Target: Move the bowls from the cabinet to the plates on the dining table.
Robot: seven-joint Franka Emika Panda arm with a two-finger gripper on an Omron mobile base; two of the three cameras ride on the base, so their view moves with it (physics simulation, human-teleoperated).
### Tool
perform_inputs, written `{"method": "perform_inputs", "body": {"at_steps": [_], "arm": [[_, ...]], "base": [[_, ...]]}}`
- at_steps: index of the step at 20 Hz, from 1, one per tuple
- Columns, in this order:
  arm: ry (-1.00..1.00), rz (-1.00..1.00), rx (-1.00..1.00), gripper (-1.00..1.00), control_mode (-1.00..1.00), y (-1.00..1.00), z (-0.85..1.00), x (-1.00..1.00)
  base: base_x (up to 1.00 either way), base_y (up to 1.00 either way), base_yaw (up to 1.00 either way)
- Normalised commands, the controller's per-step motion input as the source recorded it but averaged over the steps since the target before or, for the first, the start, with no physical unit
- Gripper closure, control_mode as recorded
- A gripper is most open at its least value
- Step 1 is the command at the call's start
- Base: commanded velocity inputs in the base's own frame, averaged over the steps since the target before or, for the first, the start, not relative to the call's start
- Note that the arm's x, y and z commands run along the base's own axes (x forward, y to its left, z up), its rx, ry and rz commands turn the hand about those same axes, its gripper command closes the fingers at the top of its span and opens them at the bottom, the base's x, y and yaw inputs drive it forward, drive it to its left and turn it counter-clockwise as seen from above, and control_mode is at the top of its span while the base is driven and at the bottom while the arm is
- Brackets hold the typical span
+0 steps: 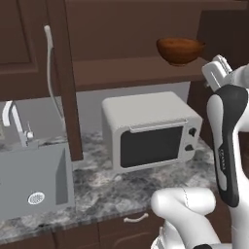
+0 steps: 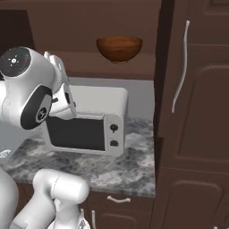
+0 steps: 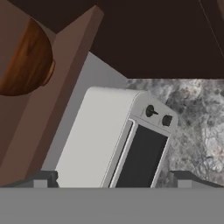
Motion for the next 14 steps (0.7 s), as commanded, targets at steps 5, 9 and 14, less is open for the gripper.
{"method": "perform_inputs", "body": {"at_steps": [5, 9, 14], "arm": [[0.00, 0.00, 0.00, -1.00, 1.00, 0.00, 0.00, 0.00], [0.00, 0.00, 0.00, -1.00, 1.00, 0.00, 0.00, 0.00], [0.00, 0.00, 0.00, -1.00, 1.00, 0.00, 0.00, 0.00]], "base": [[0.04, 0.04, -0.50], [0.12, 0.13, -0.48], [0.36, 0.35, -0.36]]}}
